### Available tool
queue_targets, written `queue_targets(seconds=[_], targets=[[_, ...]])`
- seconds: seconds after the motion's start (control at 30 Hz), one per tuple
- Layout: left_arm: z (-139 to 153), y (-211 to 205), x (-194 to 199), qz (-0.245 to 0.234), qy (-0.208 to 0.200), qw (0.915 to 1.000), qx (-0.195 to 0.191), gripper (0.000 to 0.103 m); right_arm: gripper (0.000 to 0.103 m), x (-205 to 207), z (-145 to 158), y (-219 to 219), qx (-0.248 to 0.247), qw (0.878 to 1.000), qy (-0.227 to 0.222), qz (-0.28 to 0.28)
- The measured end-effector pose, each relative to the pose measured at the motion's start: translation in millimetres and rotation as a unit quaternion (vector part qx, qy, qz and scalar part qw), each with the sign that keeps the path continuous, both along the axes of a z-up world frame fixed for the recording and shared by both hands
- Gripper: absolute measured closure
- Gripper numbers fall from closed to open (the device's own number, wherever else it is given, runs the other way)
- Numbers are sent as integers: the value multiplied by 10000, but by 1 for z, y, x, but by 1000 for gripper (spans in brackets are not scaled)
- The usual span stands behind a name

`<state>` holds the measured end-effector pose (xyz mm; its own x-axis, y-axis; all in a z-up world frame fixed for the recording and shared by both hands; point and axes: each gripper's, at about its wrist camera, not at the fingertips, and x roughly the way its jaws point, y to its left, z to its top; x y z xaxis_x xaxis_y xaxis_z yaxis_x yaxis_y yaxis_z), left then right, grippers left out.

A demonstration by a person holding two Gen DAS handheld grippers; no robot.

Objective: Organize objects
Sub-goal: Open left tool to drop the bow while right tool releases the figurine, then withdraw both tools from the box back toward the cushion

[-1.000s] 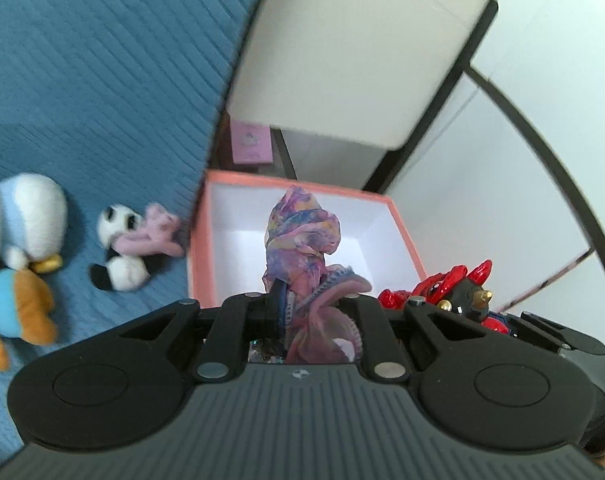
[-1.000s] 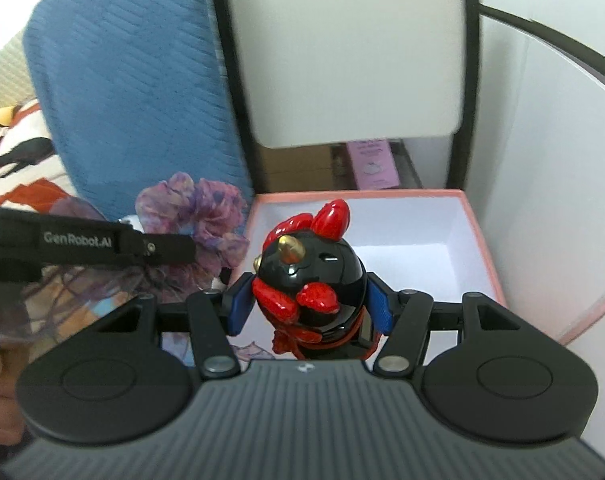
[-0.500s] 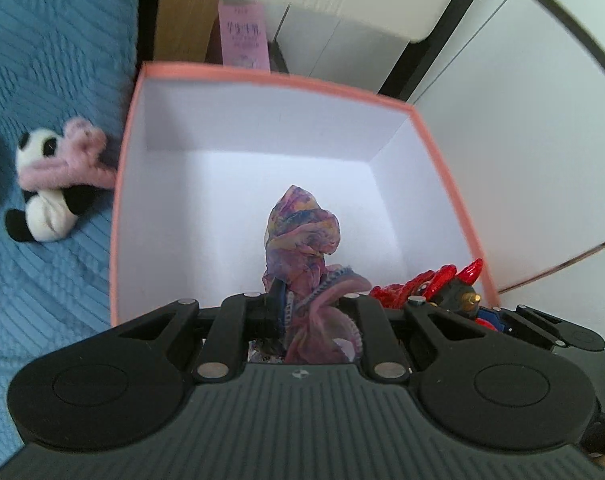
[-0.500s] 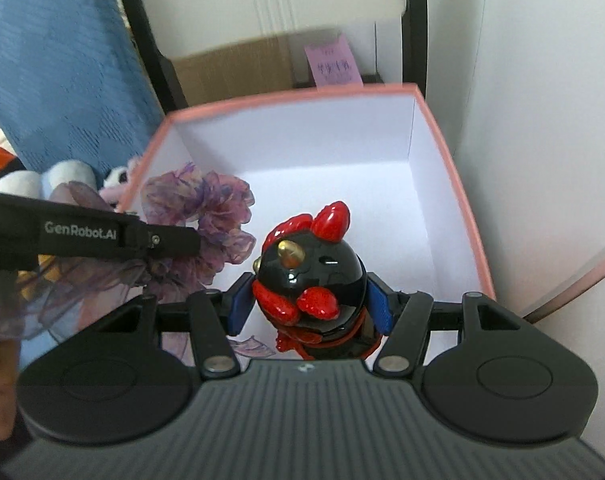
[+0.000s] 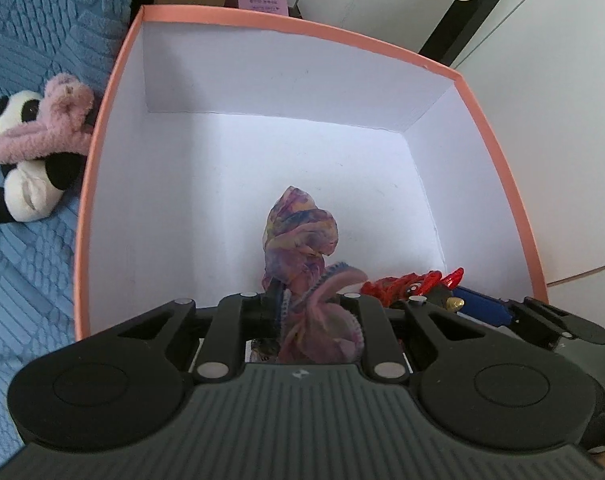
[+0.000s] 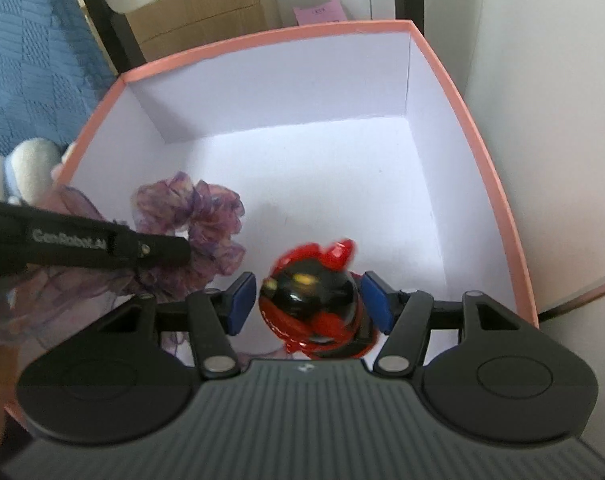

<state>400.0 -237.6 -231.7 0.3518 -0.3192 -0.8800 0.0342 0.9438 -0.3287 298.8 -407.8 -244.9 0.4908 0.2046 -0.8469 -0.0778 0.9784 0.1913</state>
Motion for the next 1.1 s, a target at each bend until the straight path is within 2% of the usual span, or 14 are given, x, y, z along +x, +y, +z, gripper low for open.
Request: queue_targets(seconds=[0.07,0.13,0.17,0.2,0.23,0.43,0.77,0.97,1.1], targets=[[3,0,0,-10,39,10000,-66,70,40,0,3,0,-56,10000,-19,-20],[11,0,-1,3,-31,9999,-105,52,33,0,5,0,-135,9999,6,-70],[17,1,-3,10,-87,10000,-45,47,28,0,8,0,-157,9998,2,-92],[22,2,-5,6,-150,9999,14,40,24,-2,12,0,-165,9998,-21,-106],[28,3,-7,1,-241,9997,37,37,24,-3,16,-1,-160,9998,-51,-110],[68,18,-30,-53,-698,9975,11,32,22,-17,55,3,-178,9989,-381,-219],[147,59,-90,29,-1405,9900,-105,31,22,-54,133,30,-42,9942,-1042,-249],[180,88,-135,39,-1778,9840,-128,31,22,-83,165,56,38,9919,-1255,-176],[191,109,-164,45,-1920,9813,-150,31,22,-102,177,77,115,9909,-1331,-139]])
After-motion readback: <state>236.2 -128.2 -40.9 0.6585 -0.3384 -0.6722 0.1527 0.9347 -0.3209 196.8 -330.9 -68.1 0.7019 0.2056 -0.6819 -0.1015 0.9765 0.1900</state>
